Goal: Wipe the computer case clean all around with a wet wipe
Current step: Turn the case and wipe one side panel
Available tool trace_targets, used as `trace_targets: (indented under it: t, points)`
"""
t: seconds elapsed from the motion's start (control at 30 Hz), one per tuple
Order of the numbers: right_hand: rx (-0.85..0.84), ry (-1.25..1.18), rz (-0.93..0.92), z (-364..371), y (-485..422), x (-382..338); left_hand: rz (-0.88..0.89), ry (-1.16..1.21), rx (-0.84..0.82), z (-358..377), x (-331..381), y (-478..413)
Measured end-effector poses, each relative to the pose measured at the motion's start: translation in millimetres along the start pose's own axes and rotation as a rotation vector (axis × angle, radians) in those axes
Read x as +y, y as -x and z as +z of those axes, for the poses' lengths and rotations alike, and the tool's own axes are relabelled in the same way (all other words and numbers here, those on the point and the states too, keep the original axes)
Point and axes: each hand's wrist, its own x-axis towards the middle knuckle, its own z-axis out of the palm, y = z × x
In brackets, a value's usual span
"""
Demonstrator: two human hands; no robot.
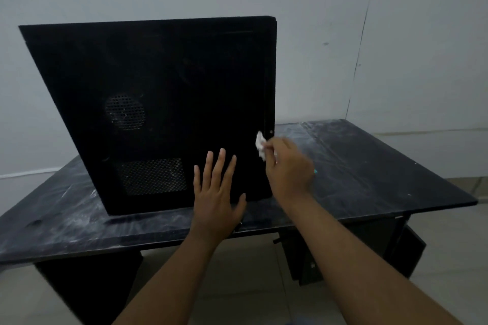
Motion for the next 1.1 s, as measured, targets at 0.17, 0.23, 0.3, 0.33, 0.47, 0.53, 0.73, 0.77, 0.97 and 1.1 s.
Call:
trace_targets:
  t: [0.17, 0.23, 0.3, 0.33, 0.47, 0.53, 0.73, 0.77, 0.97, 1.1]
  points:
    - [0.145, -0.084, -0.030, -2, -55, -19, 0.010, -0.018, -0.019, 0, 0, 1]
    - [0.161, -0.124, 0.007, 1, -51, -19, 0.005, -0.025, -0.028, -2, 1, 2]
    - [0.147, -0.159, 0.077, 5, -29, -16, 0.004, -0.020, -0.033, -2, 1, 2]
    - [0.118, -0.166, 0.119, 8, -14, -12, 0.004, -0.021, -0.035, -2, 1, 3]
    - [-0.113, -0.120, 0.357, 16, 61, 9, 0.003, -0.033, -0.031, -1, 1, 2]
    - [-0.189, -0.127, 0.461, 17, 82, 15, 0.003, -0.031, -0.030, -1, 1, 2]
    - [0.016, -0.292, 0.425, 7, 48, 10, -0.001, -0.034, -0.047, -3, 1, 2]
    - [0.001, -0.287, 0.399, 7, 46, 8, -0.006, -0.034, -0.051, -3, 1, 3]
    - [-0.273, 0.030, 0.428, 22, 93, 12, -0.009, -0.030, -0.052, -4, 2, 2]
    - [-0.141, -0.095, 0.499, 24, 81, 9, -0.006, -0.031, -0.054, -4, 2, 3]
